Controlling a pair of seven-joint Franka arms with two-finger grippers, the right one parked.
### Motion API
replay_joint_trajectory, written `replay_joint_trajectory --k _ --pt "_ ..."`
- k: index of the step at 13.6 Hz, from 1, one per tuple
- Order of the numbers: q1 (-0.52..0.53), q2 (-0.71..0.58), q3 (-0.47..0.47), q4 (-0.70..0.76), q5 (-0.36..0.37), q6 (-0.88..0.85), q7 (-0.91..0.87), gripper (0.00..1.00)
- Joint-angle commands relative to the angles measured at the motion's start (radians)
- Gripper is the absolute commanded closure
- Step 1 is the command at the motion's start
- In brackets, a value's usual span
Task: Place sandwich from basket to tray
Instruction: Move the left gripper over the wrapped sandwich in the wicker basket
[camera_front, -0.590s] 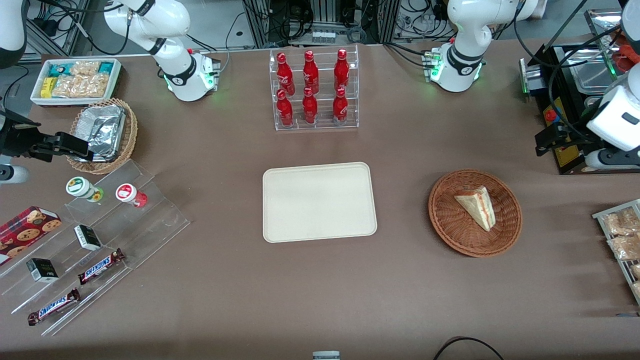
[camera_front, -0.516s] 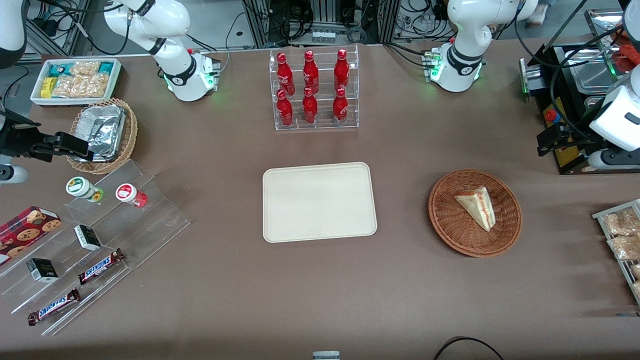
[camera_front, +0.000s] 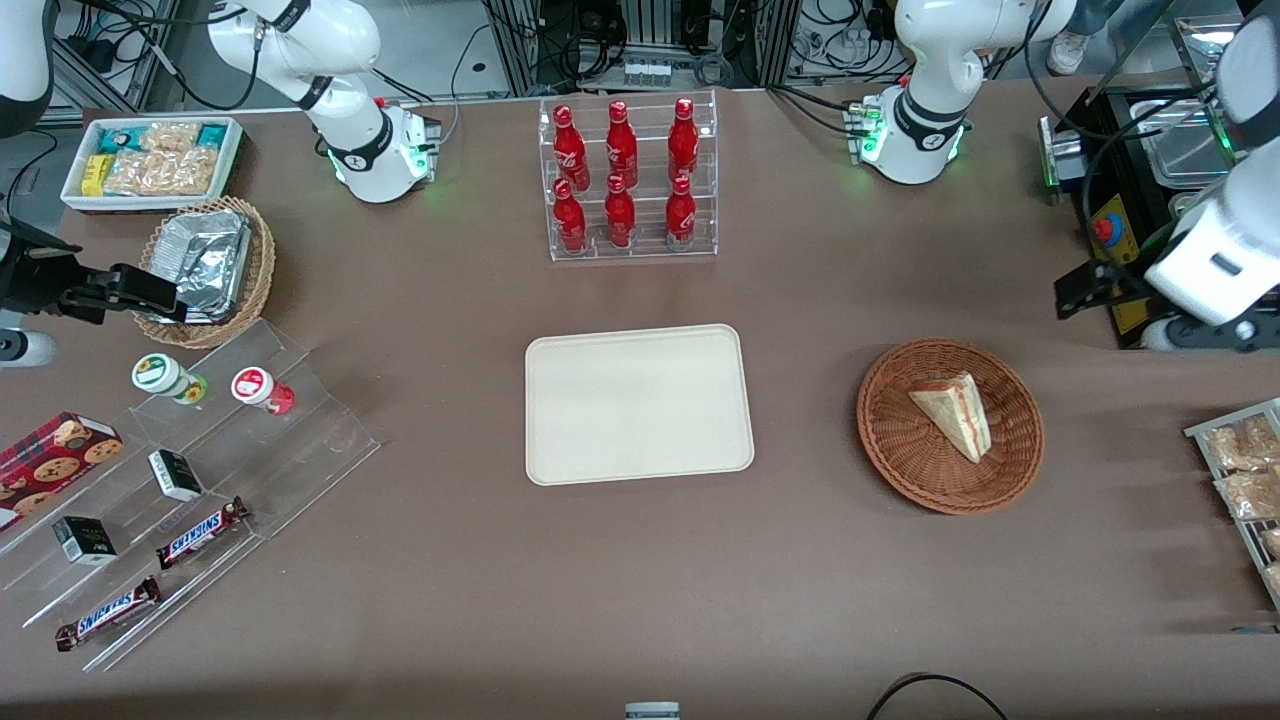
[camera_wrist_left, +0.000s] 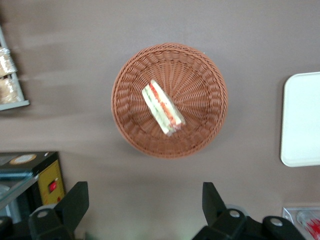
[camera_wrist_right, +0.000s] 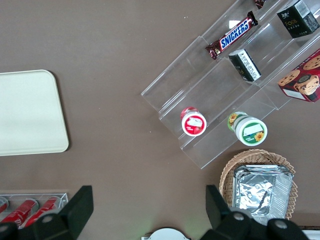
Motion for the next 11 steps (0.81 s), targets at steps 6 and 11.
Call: replay_joint_trajectory --k 6,11 --pt "-0.004 -0.077 0.001 -0.452 -0.005 0.502 -0.267 0.0" --pt "-0.007 -0.004 -0.002 -0.528 0.005 0.648 -0.548 0.0"
